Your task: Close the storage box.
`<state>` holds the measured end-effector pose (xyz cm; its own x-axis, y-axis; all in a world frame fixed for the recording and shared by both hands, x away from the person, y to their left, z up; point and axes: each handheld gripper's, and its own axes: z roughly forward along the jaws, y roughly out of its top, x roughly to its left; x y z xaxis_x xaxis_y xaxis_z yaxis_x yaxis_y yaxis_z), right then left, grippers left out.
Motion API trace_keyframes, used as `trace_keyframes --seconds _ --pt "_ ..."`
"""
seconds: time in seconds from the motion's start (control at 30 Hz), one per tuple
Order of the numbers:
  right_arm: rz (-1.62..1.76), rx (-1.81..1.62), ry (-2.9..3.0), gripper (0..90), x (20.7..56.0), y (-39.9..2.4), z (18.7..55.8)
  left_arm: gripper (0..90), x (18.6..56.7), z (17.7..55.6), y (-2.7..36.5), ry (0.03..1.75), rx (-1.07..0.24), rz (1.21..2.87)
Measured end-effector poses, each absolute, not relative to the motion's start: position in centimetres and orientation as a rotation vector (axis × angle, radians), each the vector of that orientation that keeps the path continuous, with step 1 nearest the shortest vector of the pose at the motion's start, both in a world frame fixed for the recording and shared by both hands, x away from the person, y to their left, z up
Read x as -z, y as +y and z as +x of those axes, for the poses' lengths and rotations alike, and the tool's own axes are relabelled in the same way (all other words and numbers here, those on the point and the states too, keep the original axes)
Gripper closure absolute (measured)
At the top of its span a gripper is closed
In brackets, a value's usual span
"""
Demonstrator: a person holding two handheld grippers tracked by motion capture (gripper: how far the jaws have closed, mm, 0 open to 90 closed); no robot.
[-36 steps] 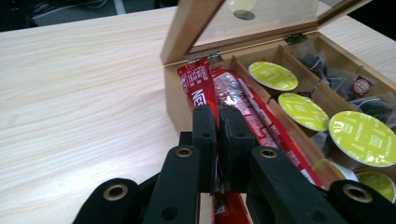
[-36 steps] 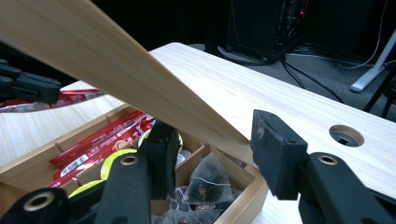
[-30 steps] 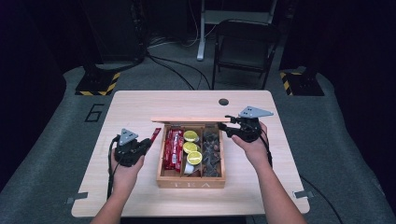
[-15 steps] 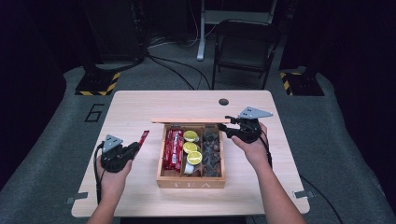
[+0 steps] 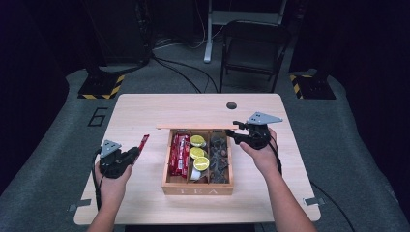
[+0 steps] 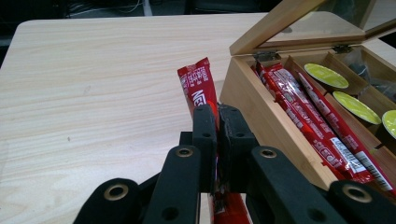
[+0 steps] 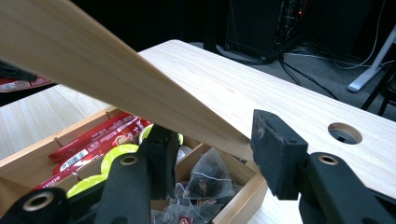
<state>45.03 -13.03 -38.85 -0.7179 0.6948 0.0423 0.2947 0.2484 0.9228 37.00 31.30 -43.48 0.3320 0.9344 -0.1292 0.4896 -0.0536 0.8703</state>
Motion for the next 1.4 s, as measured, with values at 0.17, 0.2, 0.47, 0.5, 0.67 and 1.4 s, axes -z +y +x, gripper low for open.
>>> trace_keyframes --seconds 0.17,0.2,0.47,0.5,0.67,1.4 --pt "0.904 -1.460 2.155 51.6 38.9 -13.0 45.0 85.5 43.6 37.1 31.7 1.297 -0.614 1.681" --pt "0.901 -1.461 2.157 51.6 38.9 -13.1 45.0 85.5 43.6 37.1 31.8 1.299 -0.611 1.686" --pt "0.905 -1.468 2.145 51.6 38.9 -13.0 45.0 85.5 44.4 37.4 32.4 1.326 -0.610 1.686" --pt "0.904 -1.469 2.145 51.6 38.9 -13.0 45.0 85.5 44.5 37.5 32.5 1.331 -0.608 1.687" --pt "0.904 -1.469 2.143 51.6 38.9 -13.0 45.0 85.5 45.3 37.8 33.2 1.360 -0.611 1.687" --pt "0.909 -1.476 2.144 51.6 38.9 -13.1 45.1 85.5 49.7 39.7 35.7 1.557 -0.593 1.739"
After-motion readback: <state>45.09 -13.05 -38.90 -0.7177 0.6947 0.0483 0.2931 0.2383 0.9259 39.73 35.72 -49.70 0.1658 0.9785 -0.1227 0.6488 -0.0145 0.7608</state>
